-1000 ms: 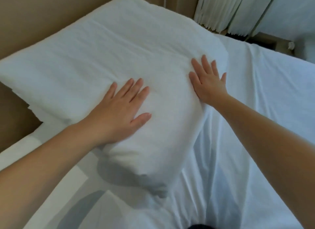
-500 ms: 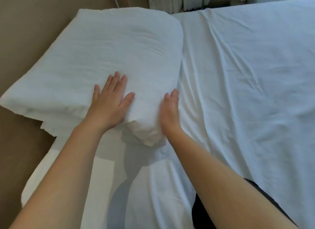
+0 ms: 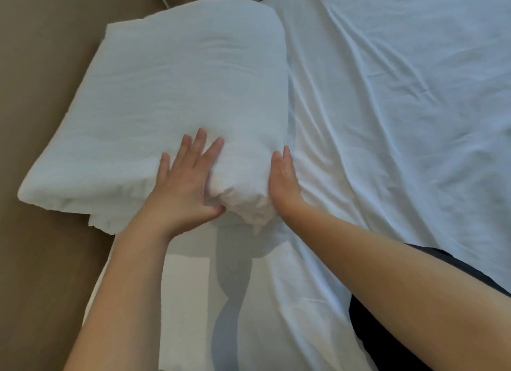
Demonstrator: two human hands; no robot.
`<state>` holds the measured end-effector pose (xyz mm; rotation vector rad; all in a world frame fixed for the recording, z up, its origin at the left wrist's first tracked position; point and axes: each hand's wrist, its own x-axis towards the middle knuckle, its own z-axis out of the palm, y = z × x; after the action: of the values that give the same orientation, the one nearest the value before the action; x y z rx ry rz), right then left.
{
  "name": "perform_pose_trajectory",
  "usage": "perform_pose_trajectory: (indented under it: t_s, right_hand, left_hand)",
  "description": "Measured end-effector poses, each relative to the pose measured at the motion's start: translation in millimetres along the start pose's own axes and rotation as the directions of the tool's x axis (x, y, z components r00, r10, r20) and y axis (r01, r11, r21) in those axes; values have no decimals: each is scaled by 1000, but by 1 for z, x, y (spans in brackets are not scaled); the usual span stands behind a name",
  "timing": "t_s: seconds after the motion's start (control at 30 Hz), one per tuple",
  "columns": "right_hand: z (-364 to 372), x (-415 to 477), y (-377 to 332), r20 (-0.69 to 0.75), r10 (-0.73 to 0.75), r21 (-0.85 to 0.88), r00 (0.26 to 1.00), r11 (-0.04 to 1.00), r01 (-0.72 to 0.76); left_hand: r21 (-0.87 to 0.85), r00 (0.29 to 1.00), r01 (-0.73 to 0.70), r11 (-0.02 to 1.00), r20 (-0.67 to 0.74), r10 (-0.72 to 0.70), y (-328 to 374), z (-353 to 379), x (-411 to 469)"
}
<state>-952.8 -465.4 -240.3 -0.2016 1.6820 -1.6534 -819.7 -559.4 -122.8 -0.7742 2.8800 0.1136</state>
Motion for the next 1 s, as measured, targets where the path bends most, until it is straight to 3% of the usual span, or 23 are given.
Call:
perform_pose_trajectory:
  t_s: [0.1, 0.23, 0.37, 0.47, 0.6, 0.73, 0.87, 0.93, 1.0]
  right_hand:
    - [1, -1, 0, 3, 7, 26, 1000, 1000, -7]
    - [2, -1, 0, 3, -6, 10, 1000, 1000, 6]
    - [4, -2, 1, -2, -17, 28, 1000, 999, 17]
    - [3, -3, 1, 7, 0, 39, 1000, 999, 0]
    - [2, -6, 0, 17, 13, 28, 1000, 1000, -14]
    - [0, -6, -2, 44, 12, 15, 999, 1000, -13]
    - [-3, -7, -5, 68, 25, 20, 997, 999, -27]
    - [-4, -8, -7, 74, 33, 33, 997, 999, -36]
    - [-4, -8, -8, 72, 41, 33, 997, 998, -44]
  left_hand:
    - [56, 984, -56, 997, -167, 65, 4, 12, 3]
    - [19, 973, -119, 993, -199, 120, 3, 17, 2]
    - [6, 965, -101, 995, -242, 100, 7, 19, -1]
    - [96, 943, -35, 995, -327, 65, 15, 30, 2]
    - [144, 832, 88, 986, -555, 7, 40, 54, 8]
    - [120, 702, -6, 993, -707, 89, 30, 55, 3]
    - [101, 681, -109, 989, -717, 149, 28, 46, -8]
    - [62, 674, -65, 996, -733, 89, 33, 43, -18]
    - [-127, 668, 70, 989, -730, -141, 43, 42, -32]
